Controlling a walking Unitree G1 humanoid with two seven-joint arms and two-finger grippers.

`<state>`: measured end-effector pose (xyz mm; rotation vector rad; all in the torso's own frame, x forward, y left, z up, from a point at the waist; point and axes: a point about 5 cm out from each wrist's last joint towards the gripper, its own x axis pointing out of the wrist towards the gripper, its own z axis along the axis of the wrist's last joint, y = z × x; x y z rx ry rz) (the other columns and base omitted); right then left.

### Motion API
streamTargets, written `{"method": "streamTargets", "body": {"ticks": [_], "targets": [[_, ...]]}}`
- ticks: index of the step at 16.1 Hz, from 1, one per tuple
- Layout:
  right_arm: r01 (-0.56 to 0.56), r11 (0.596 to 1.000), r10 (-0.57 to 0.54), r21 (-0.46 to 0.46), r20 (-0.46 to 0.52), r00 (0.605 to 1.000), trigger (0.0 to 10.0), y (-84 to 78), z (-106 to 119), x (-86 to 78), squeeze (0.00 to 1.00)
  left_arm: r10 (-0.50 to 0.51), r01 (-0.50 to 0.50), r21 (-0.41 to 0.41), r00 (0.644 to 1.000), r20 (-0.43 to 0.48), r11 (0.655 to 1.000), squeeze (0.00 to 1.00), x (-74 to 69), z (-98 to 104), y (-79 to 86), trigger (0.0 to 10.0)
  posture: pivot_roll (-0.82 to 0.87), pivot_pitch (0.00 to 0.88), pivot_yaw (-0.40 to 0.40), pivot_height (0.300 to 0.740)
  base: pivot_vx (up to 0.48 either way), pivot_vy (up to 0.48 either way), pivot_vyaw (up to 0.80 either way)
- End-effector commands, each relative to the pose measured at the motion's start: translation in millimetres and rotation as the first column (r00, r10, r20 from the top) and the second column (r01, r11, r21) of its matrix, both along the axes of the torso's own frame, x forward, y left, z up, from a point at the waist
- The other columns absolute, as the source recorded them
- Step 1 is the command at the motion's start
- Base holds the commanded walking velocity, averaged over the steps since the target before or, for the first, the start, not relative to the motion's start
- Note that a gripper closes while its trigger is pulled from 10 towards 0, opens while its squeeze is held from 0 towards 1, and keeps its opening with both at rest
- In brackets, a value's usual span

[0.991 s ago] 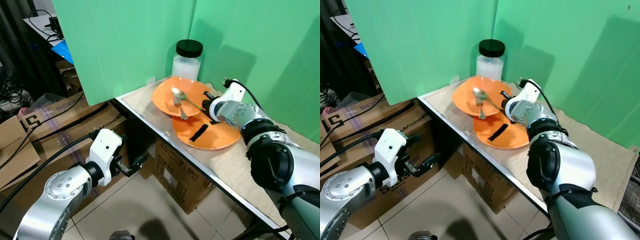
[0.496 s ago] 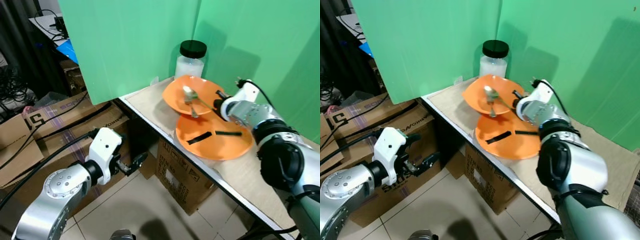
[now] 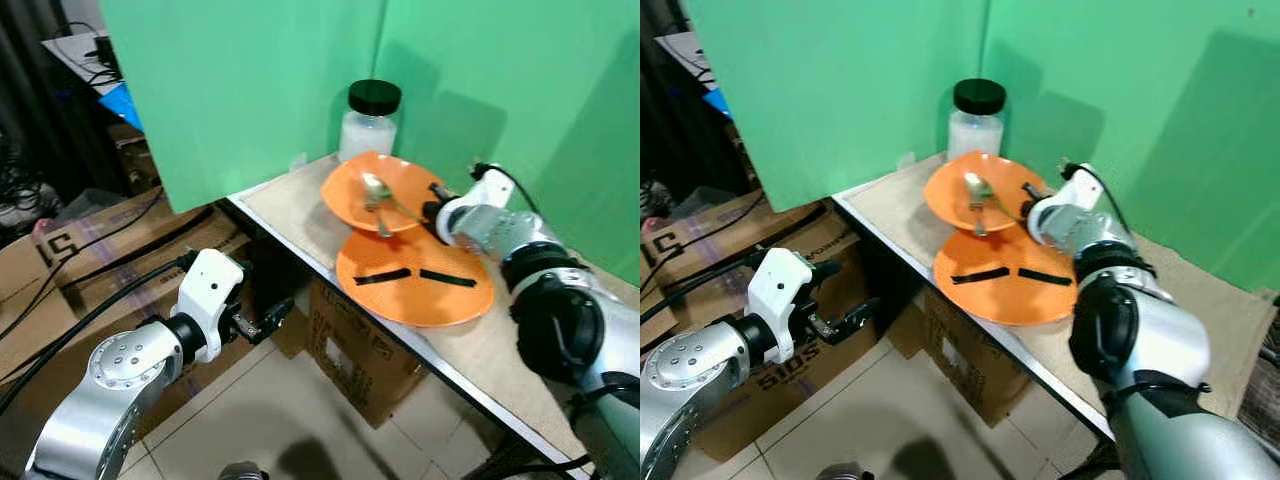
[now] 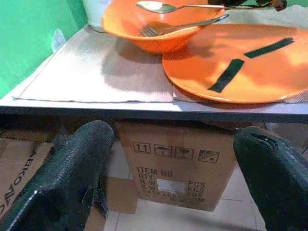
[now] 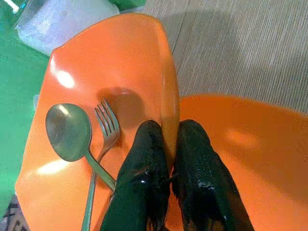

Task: Setting the table

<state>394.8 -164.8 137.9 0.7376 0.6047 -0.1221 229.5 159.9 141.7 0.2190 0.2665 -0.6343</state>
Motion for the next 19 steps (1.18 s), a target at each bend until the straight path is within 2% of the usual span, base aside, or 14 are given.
{"method": "streamTargets", "body": {"ticks": [1,3,9,15,19], "targets": [[-0.009,1.000,0.009,0.021,-0.023,1.000,10.0,9.4,-0.6,-0.1,0.00,0.018,-0.018,0.010,1.000,0.022,1.000,0.00,2.5,2.6,2.0,10.0,0.18,0.000,-0.026,0.740,0.000,0.000,0.00],[-0.011,0.999,0.012,0.036,-0.014,1.000,10.0,19.0,2.4,1.8,0.00,0.027,-0.027,0.010,0.999,0.026,1.000,0.00,2.4,2.8,2.4,10.0,0.18,0.000,-0.030,0.740,0.000,0.000,0.00],[0.005,0.998,-0.004,0.061,-0.005,1.000,10.0,31.8,5.0,3.7,0.00,0.068,-0.069,0.009,0.996,0.051,0.998,0.00,6.0,4.6,5.0,10.0,0.18,0.000,-0.031,0.740,0.000,0.000,0.00],[0.070,0.984,-0.070,0.161,-0.004,0.998,10.0,45.7,8.6,5.7,0.00,0.092,-0.092,0.005,0.993,0.069,0.996,0.00,9.2,6.8,6.8,10.0,0.18,0.000,-0.029,0.740,0.000,0.000,0.00],[0.125,0.981,-0.125,0.148,-0.011,0.992,10.0,48.6,6.7,5.6,0.00,0.105,-0.106,0.003,0.992,0.076,0.994,0.00,9.0,7.6,7.9,10.0,0.19,0.000,-0.037,0.740,0.000,0.000,0.00]]}}
